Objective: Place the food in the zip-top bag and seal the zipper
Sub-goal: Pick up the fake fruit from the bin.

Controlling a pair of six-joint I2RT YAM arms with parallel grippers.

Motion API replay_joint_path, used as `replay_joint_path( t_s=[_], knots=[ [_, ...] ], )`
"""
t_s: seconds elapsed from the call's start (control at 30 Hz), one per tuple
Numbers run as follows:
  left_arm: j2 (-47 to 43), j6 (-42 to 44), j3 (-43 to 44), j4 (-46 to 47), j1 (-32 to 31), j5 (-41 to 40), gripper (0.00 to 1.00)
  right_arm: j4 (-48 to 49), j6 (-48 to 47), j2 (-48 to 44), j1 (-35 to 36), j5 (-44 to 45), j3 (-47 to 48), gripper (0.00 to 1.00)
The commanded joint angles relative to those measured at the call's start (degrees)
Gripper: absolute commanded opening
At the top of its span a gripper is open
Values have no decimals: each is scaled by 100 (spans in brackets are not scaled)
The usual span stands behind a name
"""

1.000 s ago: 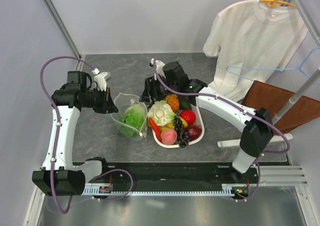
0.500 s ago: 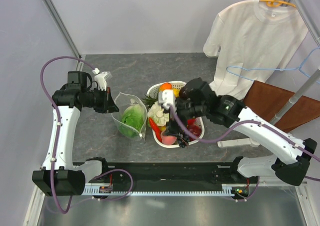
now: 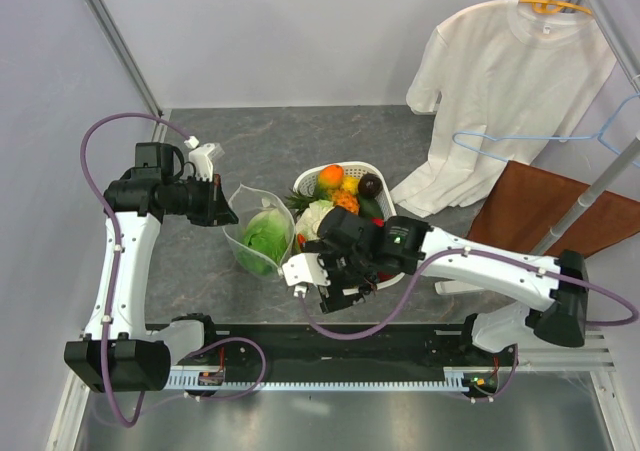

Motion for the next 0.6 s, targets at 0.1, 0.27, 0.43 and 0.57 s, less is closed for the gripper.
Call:
replay_joint_path(
  t_s=[0.1, 0.27, 0.43, 0.57],
  knots=[
    [-243, -65, -107, 196, -26, 145, 2, -21, -363, 579, 245, 1083, -38, 98],
    [-296, -38, -151, 196, -18, 137, 2, 24, -397, 693, 254, 1313, -161, 98],
    [-279, -47, -151, 205, -26, 189, 2, -65, -494, 764, 253, 1585, -485, 98],
    [-287, -56, -178, 240, -26, 189, 2, 41, -415, 703, 245, 1524, -645, 93]
  ],
)
